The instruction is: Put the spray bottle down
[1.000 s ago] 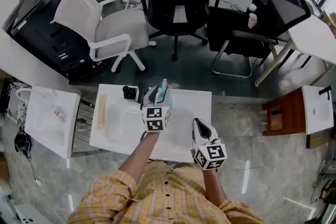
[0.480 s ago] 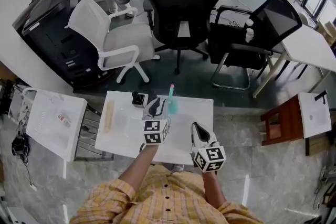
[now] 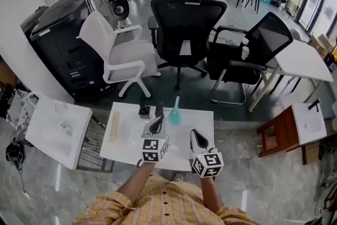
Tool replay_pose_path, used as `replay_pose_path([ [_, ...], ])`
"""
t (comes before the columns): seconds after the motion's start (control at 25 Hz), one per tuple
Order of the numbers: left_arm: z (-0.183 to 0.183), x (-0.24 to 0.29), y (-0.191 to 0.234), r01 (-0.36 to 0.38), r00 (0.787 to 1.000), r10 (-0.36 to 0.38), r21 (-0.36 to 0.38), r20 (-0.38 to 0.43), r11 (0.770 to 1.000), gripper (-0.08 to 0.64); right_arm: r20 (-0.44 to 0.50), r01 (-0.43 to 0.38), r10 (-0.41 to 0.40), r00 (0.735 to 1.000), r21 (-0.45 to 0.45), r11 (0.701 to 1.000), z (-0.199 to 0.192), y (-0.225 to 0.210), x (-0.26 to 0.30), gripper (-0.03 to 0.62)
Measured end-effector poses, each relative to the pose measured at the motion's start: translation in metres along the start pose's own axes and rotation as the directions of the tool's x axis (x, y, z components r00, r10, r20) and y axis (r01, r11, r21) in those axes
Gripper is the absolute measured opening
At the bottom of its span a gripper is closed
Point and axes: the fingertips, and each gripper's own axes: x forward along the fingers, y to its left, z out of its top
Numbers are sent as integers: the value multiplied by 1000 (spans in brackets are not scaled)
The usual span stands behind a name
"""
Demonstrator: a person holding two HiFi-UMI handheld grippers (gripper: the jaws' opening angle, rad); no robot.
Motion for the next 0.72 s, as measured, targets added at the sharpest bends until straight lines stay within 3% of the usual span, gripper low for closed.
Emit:
replay_pose_path([
  [0.72, 17, -93, 35, 42, 997, -43, 14, 62, 999, -2, 56, 4, -1, 998, -51, 999, 17, 84, 1, -3],
])
